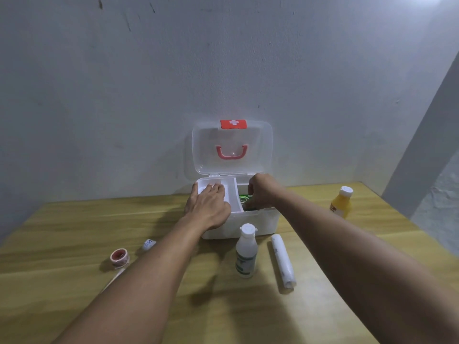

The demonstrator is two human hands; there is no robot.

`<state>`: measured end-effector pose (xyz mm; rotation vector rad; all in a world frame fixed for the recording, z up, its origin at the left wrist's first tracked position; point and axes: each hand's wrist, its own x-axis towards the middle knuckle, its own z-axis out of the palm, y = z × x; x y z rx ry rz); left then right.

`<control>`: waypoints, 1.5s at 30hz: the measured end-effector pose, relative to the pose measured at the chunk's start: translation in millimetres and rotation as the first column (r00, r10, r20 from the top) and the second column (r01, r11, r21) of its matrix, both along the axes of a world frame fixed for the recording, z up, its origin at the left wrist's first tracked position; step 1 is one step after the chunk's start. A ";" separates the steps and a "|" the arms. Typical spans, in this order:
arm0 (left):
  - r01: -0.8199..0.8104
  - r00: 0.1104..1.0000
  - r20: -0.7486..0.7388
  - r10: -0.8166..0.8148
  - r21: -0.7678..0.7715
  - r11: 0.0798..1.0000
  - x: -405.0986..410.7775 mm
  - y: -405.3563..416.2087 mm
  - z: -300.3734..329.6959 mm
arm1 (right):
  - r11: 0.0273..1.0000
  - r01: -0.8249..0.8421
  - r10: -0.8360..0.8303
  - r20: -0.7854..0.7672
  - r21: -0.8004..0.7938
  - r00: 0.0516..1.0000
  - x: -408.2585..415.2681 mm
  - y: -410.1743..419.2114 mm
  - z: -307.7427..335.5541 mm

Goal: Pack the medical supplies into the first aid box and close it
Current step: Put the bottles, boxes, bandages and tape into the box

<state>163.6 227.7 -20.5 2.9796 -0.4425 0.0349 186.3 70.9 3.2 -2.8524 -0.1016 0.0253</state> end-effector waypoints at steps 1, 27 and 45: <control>-0.001 1.000 -0.002 0.001 0.004 1.000 0.2 -0.2 -0.1 | 1.000 0.005 -0.005 0.000 0.018 1.000 0.5 0.4 -1.5; 0.009 1.000 -0.004 -0.009 0.043 0.999 19.5 -0.1 7.1 | 0.856 0.253 -0.422 -0.328 -0.451 0.845 -129.6 -111.2 17.6; -0.006 1.000 0.002 0.006 0.104 0.995 16.4 3.5 -2.2 | 0.930 0.089 -0.119 -0.061 -0.357 0.991 -110.7 -51.5 95.0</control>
